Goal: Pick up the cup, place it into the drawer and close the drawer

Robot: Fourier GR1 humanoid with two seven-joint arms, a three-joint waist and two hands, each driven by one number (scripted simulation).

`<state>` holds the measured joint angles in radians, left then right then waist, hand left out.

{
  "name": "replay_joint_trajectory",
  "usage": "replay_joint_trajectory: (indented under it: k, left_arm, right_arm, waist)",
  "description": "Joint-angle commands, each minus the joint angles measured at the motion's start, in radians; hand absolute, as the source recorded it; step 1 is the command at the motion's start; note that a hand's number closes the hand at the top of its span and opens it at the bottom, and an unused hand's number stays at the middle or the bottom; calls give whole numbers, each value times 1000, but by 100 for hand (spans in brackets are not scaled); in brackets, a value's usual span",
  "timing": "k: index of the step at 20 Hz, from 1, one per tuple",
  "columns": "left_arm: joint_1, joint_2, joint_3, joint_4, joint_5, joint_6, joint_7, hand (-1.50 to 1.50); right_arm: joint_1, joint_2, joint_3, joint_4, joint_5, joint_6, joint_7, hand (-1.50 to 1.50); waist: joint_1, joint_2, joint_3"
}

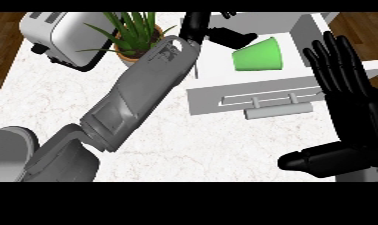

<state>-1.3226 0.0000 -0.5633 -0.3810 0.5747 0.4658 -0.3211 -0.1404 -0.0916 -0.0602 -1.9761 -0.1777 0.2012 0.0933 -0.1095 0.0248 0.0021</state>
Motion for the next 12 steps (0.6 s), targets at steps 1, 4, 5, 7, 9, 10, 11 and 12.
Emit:
replay_joint_trajectory:
  k: [1, 4, 5, 7, 9, 10, 11, 12]
  left_arm:
    - [-6, 0, -29, -4, 35, 30, 6, -150]
    - [7, 0, -27, -28, 79, 22, -30, -150]
    - [-18, 0, -15, -2, 82, 14, -36, -150]
    - [37, 0, -16, -79, 125, -3, -94, -150]
    - [24, 0, 2, -94, 152, -21, -115, -150]
    - [-3, 0, 8, -90, 170, -15, -109, -150]
    - [9, 0, 27, -99, 191, -15, -133, -150]
    - [14, 0, 44, -126, 195, -51, -140, -150]
  right_arm:
    - [-6, 1, -9, -58, -27, -12, 35, -150]
    - [-45, 16, 9, 14, -22, -7, 11, -150]
    - [-5, 12, 5, 7, -26, 14, -18, -150]
    - [-33, 1, -23, -14, -72, 1, 39, -150]
    - [-13, -19, -48, -17, -116, 28, 46, -150]
    - [-24, 9, -19, -34, -107, 1, 67, -150]
    - [26, -8, -27, -56, -136, 38, 60, -150]
    - [81, -14, -36, -92, -151, 54, 52, -150]
  waist:
    - [-10, -1, -1]
    - [-10, 6, 0]
    - [-16, 8, 0]
    - [7, -2, -1]
    - [23, -7, -1]
    - [17, -5, -1]
    - [17, -7, -1]
    - [41, -16, -1]
